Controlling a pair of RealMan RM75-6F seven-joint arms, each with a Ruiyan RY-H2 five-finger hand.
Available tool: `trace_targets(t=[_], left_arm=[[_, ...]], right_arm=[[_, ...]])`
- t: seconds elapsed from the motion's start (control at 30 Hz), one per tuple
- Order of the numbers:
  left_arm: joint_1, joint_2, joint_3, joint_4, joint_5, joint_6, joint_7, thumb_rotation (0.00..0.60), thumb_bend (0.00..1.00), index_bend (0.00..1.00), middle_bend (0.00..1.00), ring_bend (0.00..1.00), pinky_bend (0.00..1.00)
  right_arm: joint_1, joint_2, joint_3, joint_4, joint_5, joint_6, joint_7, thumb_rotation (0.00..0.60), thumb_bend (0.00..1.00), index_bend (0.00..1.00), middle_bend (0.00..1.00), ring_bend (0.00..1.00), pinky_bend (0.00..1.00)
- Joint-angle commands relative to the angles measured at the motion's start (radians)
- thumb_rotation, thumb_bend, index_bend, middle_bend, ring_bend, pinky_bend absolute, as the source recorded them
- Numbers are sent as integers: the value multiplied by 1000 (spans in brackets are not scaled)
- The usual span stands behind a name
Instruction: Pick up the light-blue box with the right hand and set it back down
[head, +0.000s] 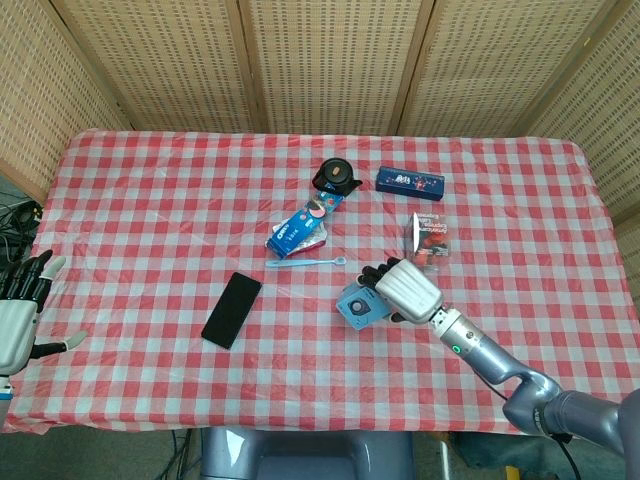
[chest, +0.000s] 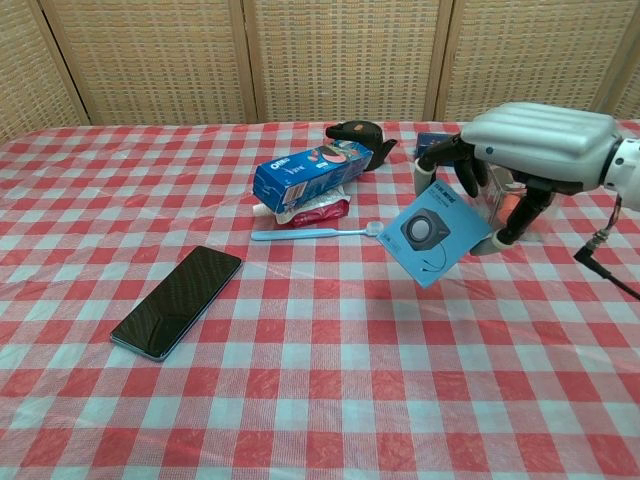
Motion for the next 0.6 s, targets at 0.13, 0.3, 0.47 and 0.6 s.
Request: trace_targets(t=[0.13, 0.3, 0.47, 0.6], left_arm=[[-2, 1, 1, -2, -2, -6, 2, 600, 0, 0, 0, 0, 0], [-3, 0, 1, -1, -1, -6, 2, 600, 0, 0, 0, 0, 0], [-4, 0, 0, -2, -7, -10, 3, 600, 0, 0, 0, 0, 0], [-4, 1, 1, -2, -10, -13, 4, 600, 0, 0, 0, 0, 0]], right_arm=[[-29, 103, 88, -245, 301, -214, -21, 600, 482, 561, 596, 563, 545], [-28, 90, 101, -254, 391, -261, -52, 600, 486, 563, 605, 567, 545], [-32, 71, 116, -254, 466, -282, -69, 600, 485, 554, 595, 564, 542], [-33, 69, 124, -262, 528, -305, -80, 600, 318, 366, 365, 340, 364]])
